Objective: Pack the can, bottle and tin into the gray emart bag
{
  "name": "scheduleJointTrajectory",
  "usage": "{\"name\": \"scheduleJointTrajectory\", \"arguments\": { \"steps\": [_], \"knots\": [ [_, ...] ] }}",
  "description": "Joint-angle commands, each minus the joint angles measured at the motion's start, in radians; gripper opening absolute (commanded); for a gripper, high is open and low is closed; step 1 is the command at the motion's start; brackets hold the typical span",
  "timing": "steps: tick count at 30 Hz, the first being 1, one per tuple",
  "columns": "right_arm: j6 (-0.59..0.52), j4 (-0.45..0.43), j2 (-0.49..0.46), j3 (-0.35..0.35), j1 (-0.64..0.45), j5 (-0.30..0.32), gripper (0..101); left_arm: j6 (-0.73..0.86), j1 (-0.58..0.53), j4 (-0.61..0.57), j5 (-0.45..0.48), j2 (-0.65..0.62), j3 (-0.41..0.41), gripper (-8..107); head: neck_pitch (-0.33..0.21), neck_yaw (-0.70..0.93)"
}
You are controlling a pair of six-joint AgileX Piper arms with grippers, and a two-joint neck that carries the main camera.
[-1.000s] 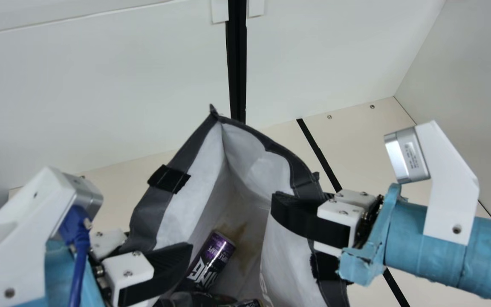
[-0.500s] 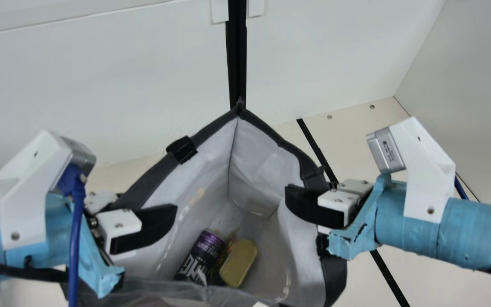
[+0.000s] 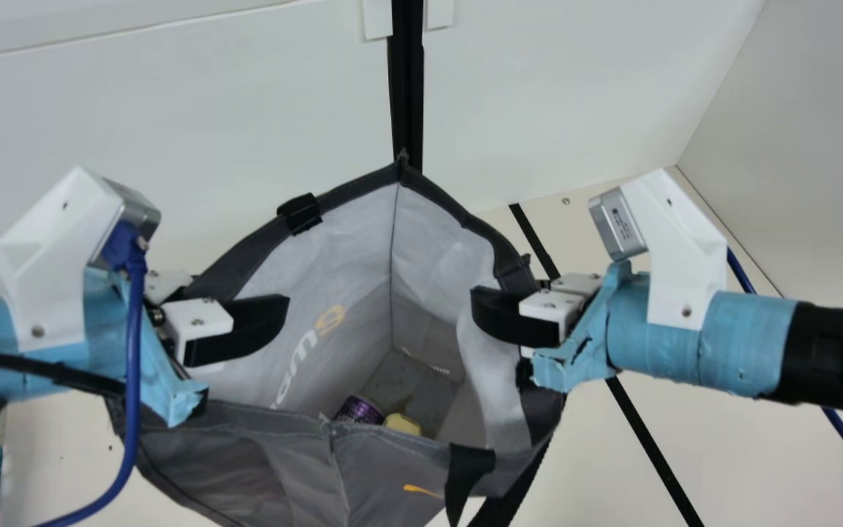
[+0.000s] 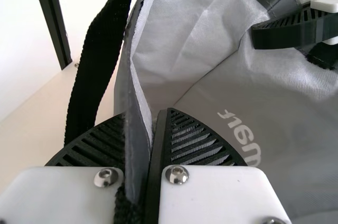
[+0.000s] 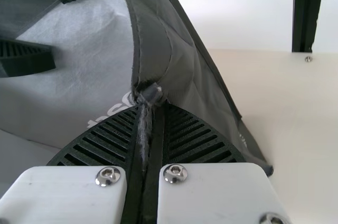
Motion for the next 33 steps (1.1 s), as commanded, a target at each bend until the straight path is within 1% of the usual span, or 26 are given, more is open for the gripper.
{"name": "scheduleJointTrajectory", "arguments": {
  "steps": [1,10,19,22,33],
  "knots": [
    [-0.005,-0.007,0.017,-0.005,0.020,-0.019,0,0.005,0.004,-0.005,-0.002,0.014,-0.016,10,-0.023,-0.002],
    [-0.016,-0.033,0.099,-0.039,0.102,-0.108,0,0.024,0.026,-0.010,-0.002,0.082,-0.092,10,-0.023,-0.002],
    [-0.010,-0.062,0.169,-0.077,0.153,-0.171,0,0.033,0.040,-0.010,-0.002,0.136,-0.153,10,-0.023,-0.002],
    [-0.013,-0.061,0.170,-0.077,0.152,-0.177,0,0.035,0.049,-0.016,-0.002,0.151,-0.170,10,-0.023,-0.002],
    [-0.013,-0.062,0.170,-0.077,0.152,-0.177,0,0.034,0.048,-0.015,-0.001,0.151,-0.169,10,-0.023,-0.002]
  ]
}}
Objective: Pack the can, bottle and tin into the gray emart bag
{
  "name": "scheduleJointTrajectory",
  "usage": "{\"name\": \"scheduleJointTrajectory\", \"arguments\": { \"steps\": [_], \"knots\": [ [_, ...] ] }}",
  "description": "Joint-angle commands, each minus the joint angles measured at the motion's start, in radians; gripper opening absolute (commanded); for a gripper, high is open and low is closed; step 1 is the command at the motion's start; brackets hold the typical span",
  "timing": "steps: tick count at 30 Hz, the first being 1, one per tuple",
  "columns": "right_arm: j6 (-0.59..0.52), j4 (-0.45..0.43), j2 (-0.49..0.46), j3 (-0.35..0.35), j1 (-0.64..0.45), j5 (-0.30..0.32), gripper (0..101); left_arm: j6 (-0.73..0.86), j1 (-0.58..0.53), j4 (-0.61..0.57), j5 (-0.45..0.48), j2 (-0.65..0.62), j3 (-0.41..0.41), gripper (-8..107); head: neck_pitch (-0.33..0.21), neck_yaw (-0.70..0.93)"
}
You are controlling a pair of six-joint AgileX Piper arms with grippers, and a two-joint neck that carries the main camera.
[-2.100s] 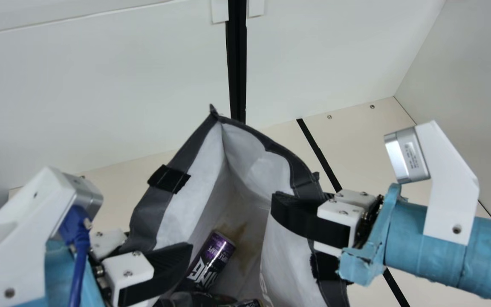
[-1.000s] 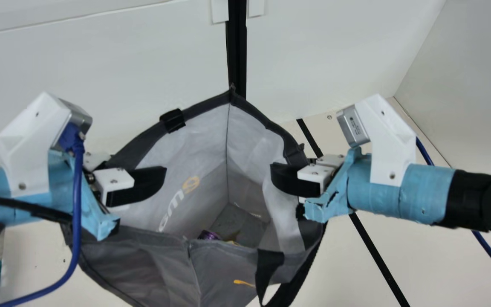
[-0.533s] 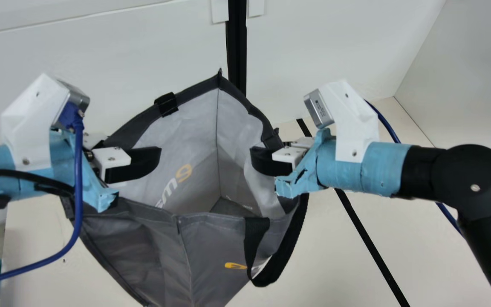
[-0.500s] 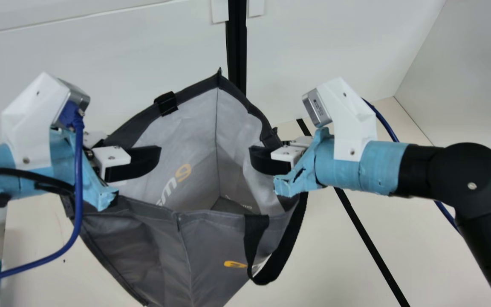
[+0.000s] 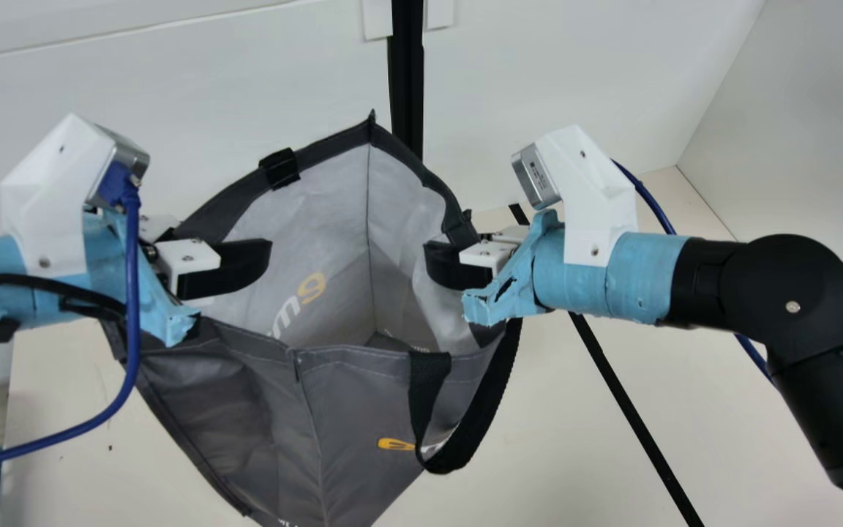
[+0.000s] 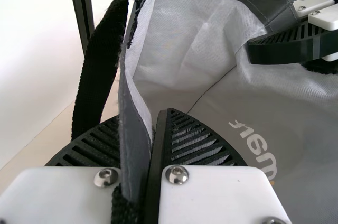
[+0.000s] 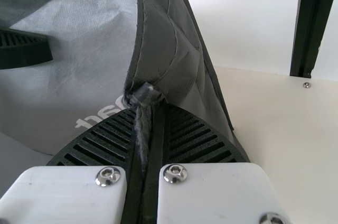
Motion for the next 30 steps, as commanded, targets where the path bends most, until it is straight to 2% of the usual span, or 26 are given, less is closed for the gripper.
{"name": "scheduleJointTrajectory", "arguments": {
  "steps": [1,9,30],
  "knots": [
    [0.000,0.000,0.000,0.000,0.000,0.000,0,0.000,0.000,0.000,0.000,0.000,0.000,10,-0.023,-0.001],
    [0.000,0.000,0.000,0.000,0.000,0.000,0,0.000,0.000,0.000,0.000,0.000,0.000,10,-0.023,-0.001],
    [0.000,0.000,0.000,0.000,0.000,0.000,0,0.000,0.000,-0.003,-0.006,0.000,0.000,81,-0.023,-0.001]
  ]
}}
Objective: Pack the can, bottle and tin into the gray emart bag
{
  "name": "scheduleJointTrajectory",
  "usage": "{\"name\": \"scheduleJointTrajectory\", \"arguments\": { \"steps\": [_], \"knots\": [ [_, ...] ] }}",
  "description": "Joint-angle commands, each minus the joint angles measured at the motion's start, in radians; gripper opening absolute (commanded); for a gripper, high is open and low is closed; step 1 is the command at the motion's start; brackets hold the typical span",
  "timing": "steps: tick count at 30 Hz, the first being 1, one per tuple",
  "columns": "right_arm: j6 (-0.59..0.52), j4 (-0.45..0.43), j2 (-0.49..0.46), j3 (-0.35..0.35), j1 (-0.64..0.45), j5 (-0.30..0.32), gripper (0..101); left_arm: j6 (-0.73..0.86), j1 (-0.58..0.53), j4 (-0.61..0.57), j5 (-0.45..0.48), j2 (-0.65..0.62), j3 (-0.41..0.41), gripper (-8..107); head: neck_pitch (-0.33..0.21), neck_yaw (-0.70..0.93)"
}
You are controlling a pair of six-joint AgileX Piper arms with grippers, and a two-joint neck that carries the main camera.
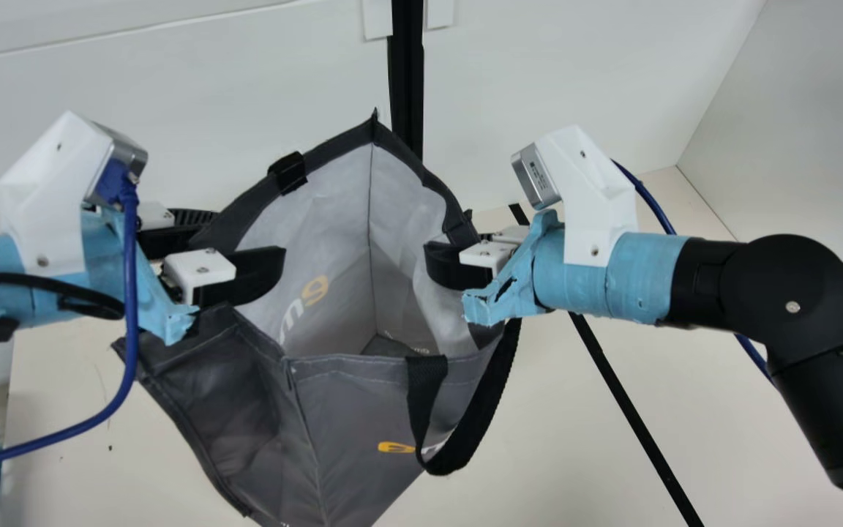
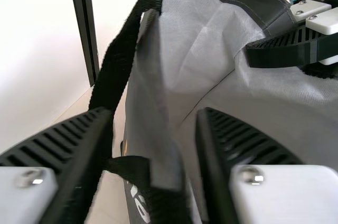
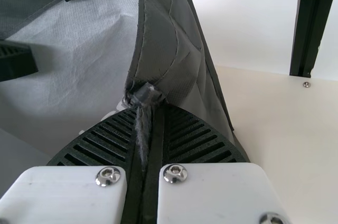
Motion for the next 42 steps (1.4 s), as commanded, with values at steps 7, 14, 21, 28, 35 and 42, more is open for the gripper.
{"name": "scheduleJointTrajectory", "arguments": {
  "steps": [7,14,21,28,35,42],
  "knots": [
    [0.000,0.000,0.000,0.000,0.000,0.000,0,-0.004,0.001,-0.011,-0.007,-0.010,-0.011,90,-0.023,-0.001],
    [0.000,0.000,0.000,0.000,0.000,0.000,0,0.037,0.026,-0.063,-0.036,-0.070,0.023,90,-0.023,-0.001],
    [0.000,0.000,0.000,0.000,0.000,0.000,0,0.076,0.073,-0.115,-0.050,-0.147,0.070,90,-0.023,-0.001],
    [0.000,0.000,0.000,0.000,0.000,0.000,0,0.113,0.142,-0.160,-0.052,-0.229,0.133,90,-0.023,-0.001],
    [0.000,0.000,0.000,0.000,0.000,0.000,0,0.116,0.213,-0.126,-0.073,-0.326,0.215,90,-0.023,-0.001],
    [0.000,0.000,0.000,0.000,0.000,0.000,0,0.055,0.251,0.036,-0.101,-0.422,0.287,90,-0.023,-0.001]
  ]
}}
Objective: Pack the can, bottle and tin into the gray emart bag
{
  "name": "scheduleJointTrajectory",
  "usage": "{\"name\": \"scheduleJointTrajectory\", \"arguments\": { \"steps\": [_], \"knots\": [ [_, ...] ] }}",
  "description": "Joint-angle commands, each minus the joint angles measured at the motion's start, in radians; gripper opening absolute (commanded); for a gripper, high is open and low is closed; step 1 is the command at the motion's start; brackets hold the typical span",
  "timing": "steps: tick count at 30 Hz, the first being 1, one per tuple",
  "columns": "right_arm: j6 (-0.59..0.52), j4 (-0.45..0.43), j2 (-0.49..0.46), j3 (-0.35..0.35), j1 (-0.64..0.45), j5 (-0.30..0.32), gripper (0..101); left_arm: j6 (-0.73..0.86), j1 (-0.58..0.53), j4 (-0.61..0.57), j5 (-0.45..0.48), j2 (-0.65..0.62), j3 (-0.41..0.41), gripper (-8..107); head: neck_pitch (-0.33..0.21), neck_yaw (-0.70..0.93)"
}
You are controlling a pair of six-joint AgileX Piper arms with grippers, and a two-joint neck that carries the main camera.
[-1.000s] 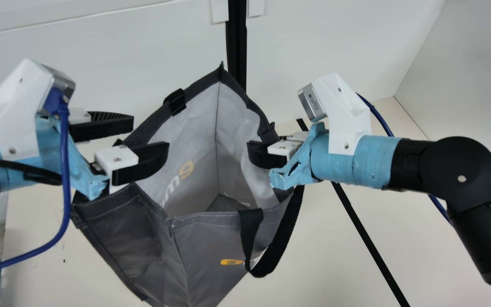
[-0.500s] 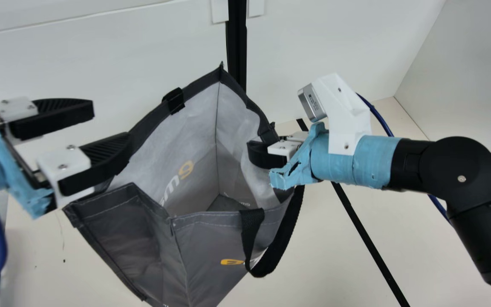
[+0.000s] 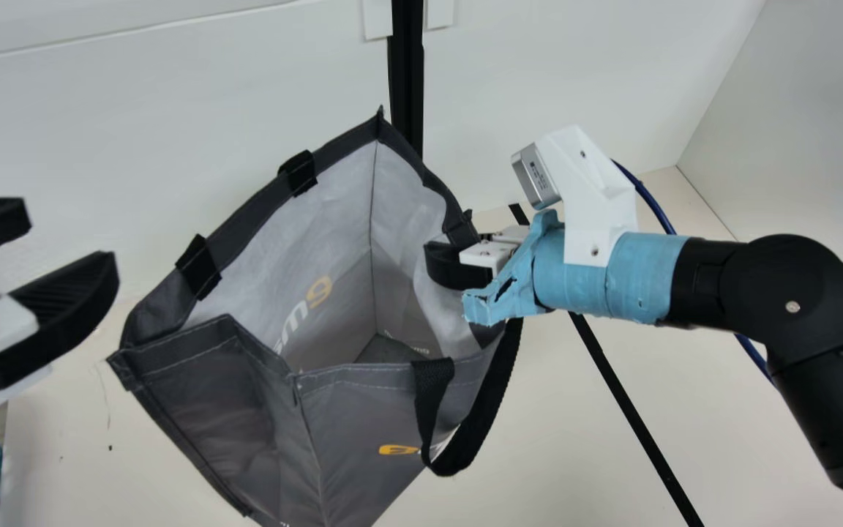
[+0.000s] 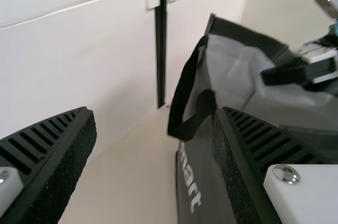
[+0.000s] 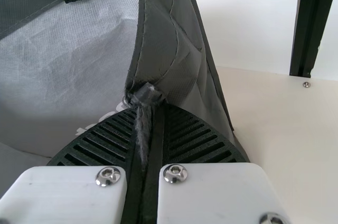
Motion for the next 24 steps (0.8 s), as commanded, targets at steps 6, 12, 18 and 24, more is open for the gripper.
{"name": "scheduleJointTrajectory", "arguments": {
  "steps": [6,12,18,24],
  "knots": [
    [0.000,0.000,0.000,0.000,0.000,0.000,0,-0.104,0.011,0.256,-0.021,-0.086,0.056,90,-0.023,-0.001],
    [0.000,0.000,0.000,0.000,0.000,0.000,0,-0.250,0.011,0.432,-0.026,-0.146,0.102,90,-0.023,-0.001],
    [0.000,0.000,0.000,0.000,0.000,0.000,0,-0.406,0.003,0.578,-0.007,-0.191,0.142,90,-0.023,-0.001],
    [0.000,0.000,0.000,0.000,0.000,0.000,0,-0.521,-0.034,0.730,0.021,-0.229,0.180,90,-0.023,-0.001]
  ]
}}
